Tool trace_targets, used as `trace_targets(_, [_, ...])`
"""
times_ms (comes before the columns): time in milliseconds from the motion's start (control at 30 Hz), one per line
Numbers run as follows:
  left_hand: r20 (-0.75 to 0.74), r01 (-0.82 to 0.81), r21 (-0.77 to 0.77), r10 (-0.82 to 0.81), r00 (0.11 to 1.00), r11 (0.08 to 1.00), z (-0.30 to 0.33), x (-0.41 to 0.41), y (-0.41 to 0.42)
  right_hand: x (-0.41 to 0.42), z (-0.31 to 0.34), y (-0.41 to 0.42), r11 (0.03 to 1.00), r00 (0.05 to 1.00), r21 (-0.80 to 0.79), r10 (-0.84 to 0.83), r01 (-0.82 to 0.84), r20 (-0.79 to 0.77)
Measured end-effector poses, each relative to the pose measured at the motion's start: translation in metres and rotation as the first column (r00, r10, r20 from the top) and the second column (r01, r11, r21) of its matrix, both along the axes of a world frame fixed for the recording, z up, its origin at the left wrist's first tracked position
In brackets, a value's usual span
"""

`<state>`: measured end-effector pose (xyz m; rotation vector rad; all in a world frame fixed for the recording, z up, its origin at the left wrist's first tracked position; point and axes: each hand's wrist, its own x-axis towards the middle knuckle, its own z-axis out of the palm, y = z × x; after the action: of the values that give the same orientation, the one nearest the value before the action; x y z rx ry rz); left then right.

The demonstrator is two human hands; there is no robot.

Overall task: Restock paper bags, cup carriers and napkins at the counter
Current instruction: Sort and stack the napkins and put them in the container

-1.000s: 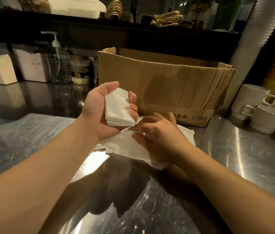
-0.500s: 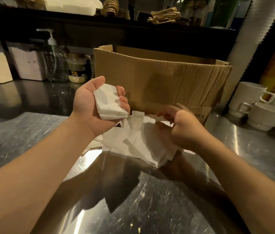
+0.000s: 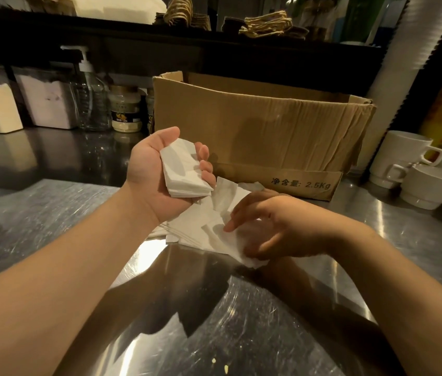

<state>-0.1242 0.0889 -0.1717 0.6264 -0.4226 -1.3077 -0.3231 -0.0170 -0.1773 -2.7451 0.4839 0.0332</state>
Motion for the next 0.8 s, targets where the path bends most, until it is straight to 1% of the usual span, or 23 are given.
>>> trace_targets(233, [0.016, -0.006, 0.019, 0.005, 1.000, 1.000, 0.0000, -0.0011, -0.0001, -0.0017, -0.0061, -0.0068, 0.996, 0.989, -0.094, 0.021, -0.007, 0.149])
trace_targets(367, [0.014, 0.005, 0.023, -0.006, 1.000, 1.000, 0.0005, -0.0021, 0.0001, -0.0010, -0.0079, -0.0074, 0.995, 0.976, -0.096, 0.021, 0.000, 0.217])
trace_targets(500, [0.028, 0.007, 0.026, -0.007, 1.000, 1.000, 0.0013, -0.0030, 0.0005, 0.0013, -0.0090, -0.0043, 0.996, 0.978, -0.091, 0.019, 0.000, 0.208])
trace_targets(633, [0.027, 0.005, 0.027, -0.006, 1.000, 1.000, 0.0017, -0.0034, 0.0008, -0.0005, -0.0086, -0.0038, 0.999, 0.989, 0.045, -0.006, -0.001, 0.146])
trace_targets(733, [0.028, 0.005, 0.022, -0.005, 1.000, 1.000, 0.0021, -0.0033, 0.0010, -0.0016, -0.0066, -0.0044, 0.998, 0.992, 0.067, -0.028, 0.019, 0.122])
trace_targets(800, [0.029, 0.004, 0.021, -0.005, 1.000, 1.000, 0.0021, -0.0031, 0.0010, -0.0016, -0.0045, -0.0031, 0.996, 0.997, 0.087, -0.033, 0.027, 0.070])
